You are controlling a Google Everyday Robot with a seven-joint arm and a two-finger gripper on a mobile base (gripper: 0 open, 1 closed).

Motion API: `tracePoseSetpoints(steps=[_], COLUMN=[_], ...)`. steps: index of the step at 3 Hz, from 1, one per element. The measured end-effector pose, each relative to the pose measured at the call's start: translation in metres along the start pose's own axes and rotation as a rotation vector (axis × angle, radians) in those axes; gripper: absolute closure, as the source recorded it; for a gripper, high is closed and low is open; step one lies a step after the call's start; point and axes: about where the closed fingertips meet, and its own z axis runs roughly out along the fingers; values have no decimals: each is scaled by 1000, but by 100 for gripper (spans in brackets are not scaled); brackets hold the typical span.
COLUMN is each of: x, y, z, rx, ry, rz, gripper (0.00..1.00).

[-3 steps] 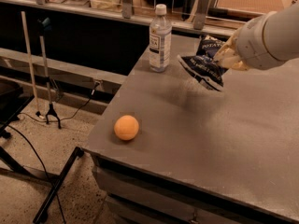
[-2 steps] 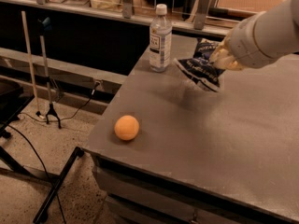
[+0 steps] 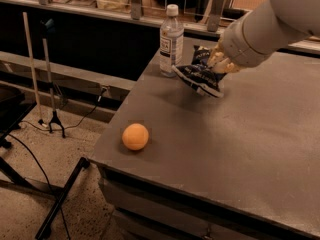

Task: Move blue chip bag near blue plastic bottle

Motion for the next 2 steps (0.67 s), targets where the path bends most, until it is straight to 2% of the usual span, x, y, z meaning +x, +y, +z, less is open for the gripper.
tracePoseSetpoints(steps=[1,2], x=[3,3], y=[-16,-19], z=[11,12], rx=[6,8], ry=[-16,-17], rz=[2,0], gripper=[86,62])
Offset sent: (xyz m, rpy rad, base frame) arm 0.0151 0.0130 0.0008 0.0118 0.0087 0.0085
